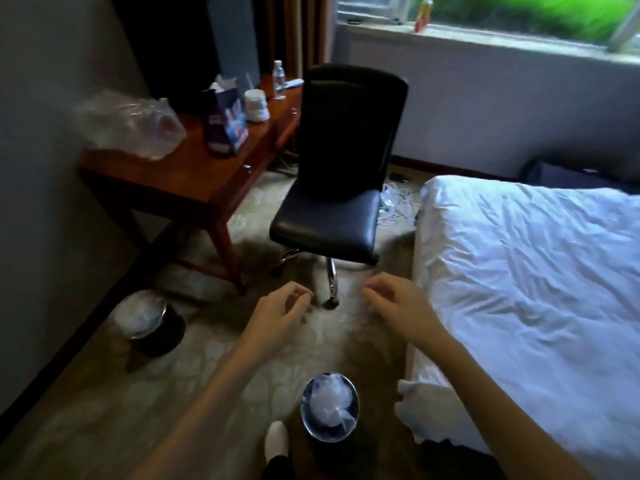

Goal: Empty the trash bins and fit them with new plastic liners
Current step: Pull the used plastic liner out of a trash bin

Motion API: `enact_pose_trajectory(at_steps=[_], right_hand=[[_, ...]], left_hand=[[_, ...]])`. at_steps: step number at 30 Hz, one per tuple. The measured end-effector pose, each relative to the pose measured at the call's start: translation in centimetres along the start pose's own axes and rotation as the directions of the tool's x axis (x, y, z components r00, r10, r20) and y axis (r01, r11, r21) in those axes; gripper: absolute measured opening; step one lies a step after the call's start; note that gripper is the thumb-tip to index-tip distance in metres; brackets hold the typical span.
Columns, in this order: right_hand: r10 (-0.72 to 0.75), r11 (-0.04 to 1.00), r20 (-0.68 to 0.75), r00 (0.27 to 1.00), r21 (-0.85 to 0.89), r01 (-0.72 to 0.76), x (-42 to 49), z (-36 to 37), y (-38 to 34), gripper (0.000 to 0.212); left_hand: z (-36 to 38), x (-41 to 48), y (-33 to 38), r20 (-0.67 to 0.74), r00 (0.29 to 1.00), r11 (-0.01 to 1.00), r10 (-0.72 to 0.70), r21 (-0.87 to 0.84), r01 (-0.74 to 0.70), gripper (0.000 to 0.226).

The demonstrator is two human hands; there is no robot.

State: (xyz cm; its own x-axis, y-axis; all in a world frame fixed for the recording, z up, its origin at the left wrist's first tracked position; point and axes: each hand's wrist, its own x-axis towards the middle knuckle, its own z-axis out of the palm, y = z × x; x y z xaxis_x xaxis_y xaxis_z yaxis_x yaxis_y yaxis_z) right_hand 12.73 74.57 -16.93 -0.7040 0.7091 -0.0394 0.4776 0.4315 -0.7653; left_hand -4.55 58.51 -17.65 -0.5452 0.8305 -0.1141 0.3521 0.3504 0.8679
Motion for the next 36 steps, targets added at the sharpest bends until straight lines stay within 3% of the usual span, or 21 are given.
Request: enact_pose_trajectory(at_steps=[5, 10, 13, 21, 26, 31, 33, 36], right_hand=[[0.124, 0.992, -0.097, 0.988, 0.015, -0.123, 1.6, -2.7, 2.8, 0.009], [0.139, 0.99, -0.166, 0.976, -0.013, -0.144, 6.9, -3.8, 2.1, 0.008], [0.142, 0.99, -0.184, 0.973, 0.004, -0.143, 10.2, -3.7, 1.0, 0.011], [0.12, 0.993, -0.143, 0.982, 0.028, -0.117, 17.7, -2.9, -0.6, 0.006], [0.011, 0.999, -0.031, 0.999, 0.032, -0.01, 23.4, -1.7, -1.5, 0.009], [-0.111, 0.99, 0.189, 0.976, 0.107, 0.092, 29.9, 0.6, -1.2, 0.009], [-0.197, 0.979, 0.293, 0.936, 0.116, 0.17, 32.9, 2.1, -0.4, 0.008], [-0.295, 0.955, 0.461, 0.837, 0.147, 0.256, 37.2, 4.7, 0.9, 0.009]], left_hand=[[3.5, 6.6, 2.3, 0.144, 0.987, 0.993, 0.076, -0.103, -0.062, 0.012], [4.0, 13.8, 4.0, 0.189, 0.973, 0.963, 0.132, -0.258, -0.081, 0.013], [3.5, 17.6, 4.4, 0.222, 0.958, 0.957, 0.18, -0.263, -0.119, 0.014], [0.4, 23.9, 3.7, 0.141, 0.975, 0.949, 0.173, -0.29, -0.126, 0.015], [-1.8, 26.9, 2.5, 0.017, 0.997, 0.961, 0.079, -0.267, -0.072, 0.014], [-2.9, 28.6, 0.0, -0.148, 0.987, 0.966, -0.068, -0.257, 0.028, 0.016], [-2.7, 29.0, -1.7, -0.245, 0.955, 0.959, -0.167, -0.266, 0.1, 0.017], [-1.5, 28.5, -4.3, -0.41, 0.842, 0.911, -0.351, -0.358, 0.206, 0.019]])
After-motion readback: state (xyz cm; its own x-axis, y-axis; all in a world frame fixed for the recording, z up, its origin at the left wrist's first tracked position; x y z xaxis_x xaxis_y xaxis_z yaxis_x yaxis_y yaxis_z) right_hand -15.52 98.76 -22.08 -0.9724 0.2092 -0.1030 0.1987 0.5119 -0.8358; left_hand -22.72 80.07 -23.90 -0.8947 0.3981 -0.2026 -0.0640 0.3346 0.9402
